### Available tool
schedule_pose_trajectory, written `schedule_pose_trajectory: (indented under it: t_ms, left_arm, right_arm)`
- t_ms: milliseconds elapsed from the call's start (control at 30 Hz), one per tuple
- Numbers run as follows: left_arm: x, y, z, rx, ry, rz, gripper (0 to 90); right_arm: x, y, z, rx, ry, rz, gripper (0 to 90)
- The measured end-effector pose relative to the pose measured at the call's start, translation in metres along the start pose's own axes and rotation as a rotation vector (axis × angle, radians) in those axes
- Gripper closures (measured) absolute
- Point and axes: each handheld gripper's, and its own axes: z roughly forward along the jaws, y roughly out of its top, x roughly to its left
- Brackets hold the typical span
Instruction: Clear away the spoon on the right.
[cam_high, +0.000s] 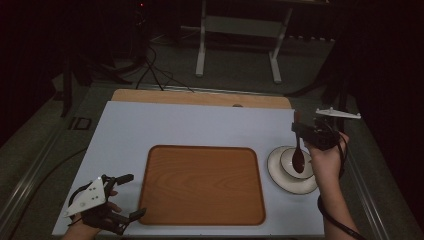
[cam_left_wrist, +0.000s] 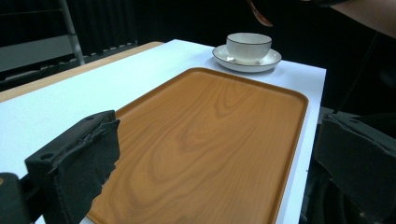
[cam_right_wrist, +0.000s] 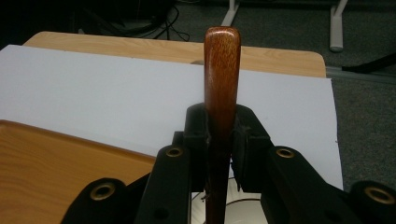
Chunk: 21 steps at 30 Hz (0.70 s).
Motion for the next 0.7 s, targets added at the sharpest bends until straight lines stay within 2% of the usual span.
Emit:
schedule_pose_trajectory:
  t_ms: [133, 367, 700]
  left_arm:
    - [0.0, 0.0, 0.0, -0.001, 0.0, 0.001, 1.1]
    - [0.0, 0.0, 0.0, -0.002, -0.001, 0.0, 1.1]
    - [0.0, 0.0, -0.001, -0.003, -0.002, 0.001, 1.1]
  right_arm:
    - [0.013, 0.005, -0.007, -0.012, 0.01, -0.006, 77.6]
    - [0.04, 0.01, -0.017, -0.035, 0.034, -0.045, 77.6]
    - [0.068, 0.013, -0.021, -0.043, 0.087, -0.047, 77.6]
